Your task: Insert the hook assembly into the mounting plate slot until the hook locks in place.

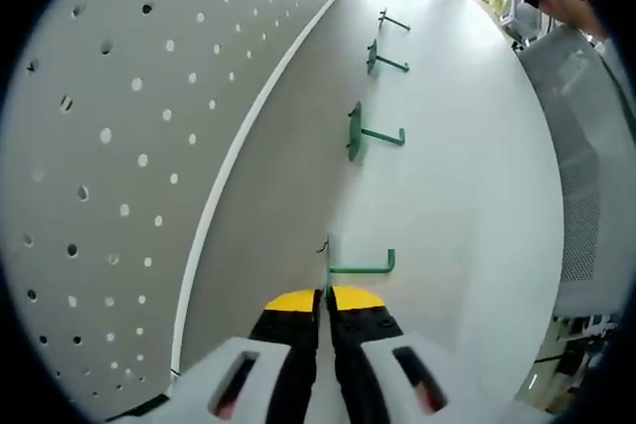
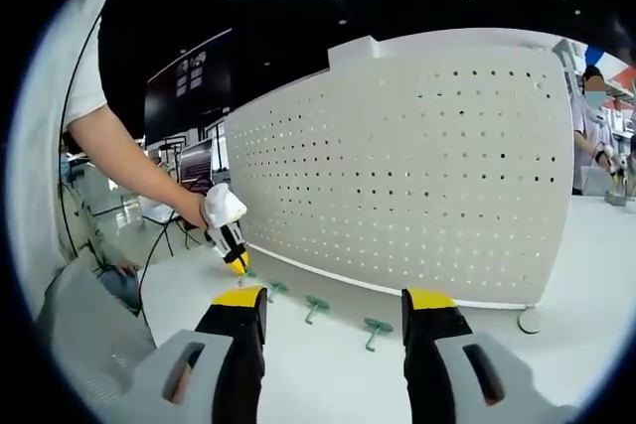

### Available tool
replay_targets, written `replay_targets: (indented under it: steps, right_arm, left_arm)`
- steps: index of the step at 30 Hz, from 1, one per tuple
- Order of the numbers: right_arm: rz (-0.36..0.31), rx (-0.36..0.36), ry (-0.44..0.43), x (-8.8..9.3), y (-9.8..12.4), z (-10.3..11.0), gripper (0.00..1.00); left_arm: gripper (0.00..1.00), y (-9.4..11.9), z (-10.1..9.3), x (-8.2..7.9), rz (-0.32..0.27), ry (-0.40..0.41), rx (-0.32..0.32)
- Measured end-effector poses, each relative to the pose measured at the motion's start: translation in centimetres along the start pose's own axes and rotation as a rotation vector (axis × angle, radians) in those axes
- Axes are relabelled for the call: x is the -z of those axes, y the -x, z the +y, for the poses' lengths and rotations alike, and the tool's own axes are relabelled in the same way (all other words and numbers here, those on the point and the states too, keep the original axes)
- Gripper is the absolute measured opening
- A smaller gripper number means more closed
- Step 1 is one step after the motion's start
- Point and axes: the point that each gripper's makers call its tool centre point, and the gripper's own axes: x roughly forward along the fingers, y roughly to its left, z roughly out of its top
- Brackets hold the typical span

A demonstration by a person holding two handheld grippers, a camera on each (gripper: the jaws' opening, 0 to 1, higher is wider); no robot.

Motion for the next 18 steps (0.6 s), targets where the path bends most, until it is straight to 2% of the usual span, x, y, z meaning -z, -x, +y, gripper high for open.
replay_targets:
  steps: [4,18]
  right_arm:
    - [0.0,0.002,0.0,-0.05,0.03,-0.03,0.52]
    - [0.008,-0.001,0.001,0.1,0.02,0.14,0.52]
  left_arm:
    - [0.03,-0.04,-0.08,-0.08,0.011,-0.033,-0.01]
    - [0.02,0.06,-0.01,-0.04,0.006,-0.006,-0.024]
